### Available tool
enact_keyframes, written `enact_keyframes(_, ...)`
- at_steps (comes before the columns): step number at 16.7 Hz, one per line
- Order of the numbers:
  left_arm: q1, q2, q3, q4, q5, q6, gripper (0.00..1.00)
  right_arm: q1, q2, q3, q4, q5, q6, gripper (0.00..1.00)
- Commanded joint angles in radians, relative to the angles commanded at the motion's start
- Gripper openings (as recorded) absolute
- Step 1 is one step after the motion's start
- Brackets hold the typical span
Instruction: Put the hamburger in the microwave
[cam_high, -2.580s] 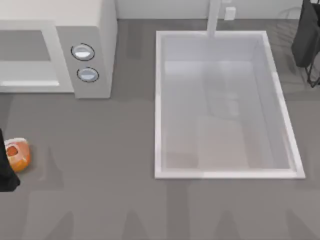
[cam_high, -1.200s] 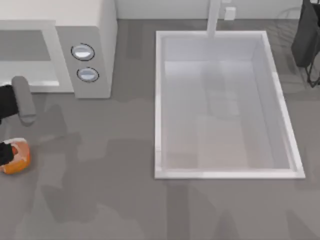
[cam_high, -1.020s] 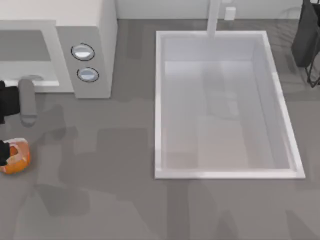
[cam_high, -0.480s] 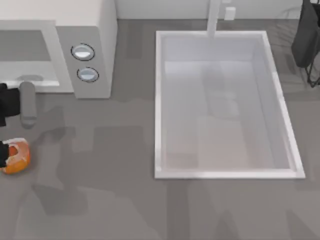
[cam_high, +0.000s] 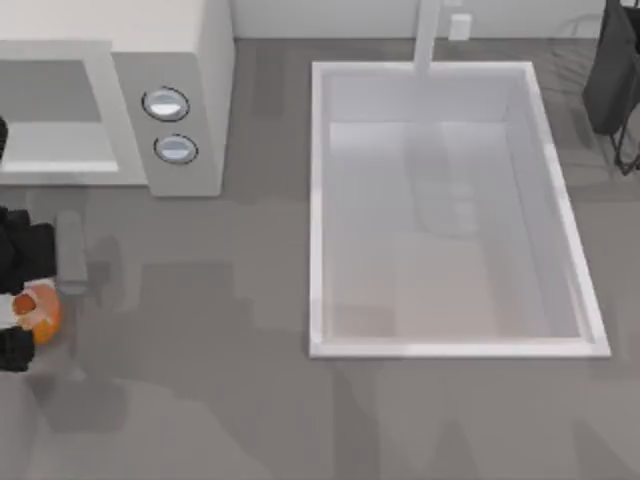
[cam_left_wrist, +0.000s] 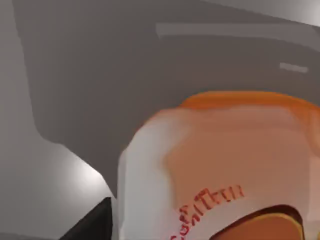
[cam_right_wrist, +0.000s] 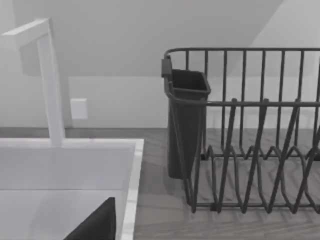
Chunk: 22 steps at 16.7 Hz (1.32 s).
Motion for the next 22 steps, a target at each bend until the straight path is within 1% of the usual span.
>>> enact_keyframes(4,0.001,0.083,0.006,0.076,0.001,0.003,1.0,0.0,0.0,0.0,0.0,0.0,0.0,1.0)
enact_keyframes(10,0.001,0.104,0.019,0.088,0.001,0.003,1.0,0.0,0.0,0.0,0.0,0.0,0.0,1.0)
enact_keyframes(22,0.001,0.104,0.019,0.088,0.001,0.003,0.1,0.0,0.0,0.0,0.0,0.0,0.0,1.0)
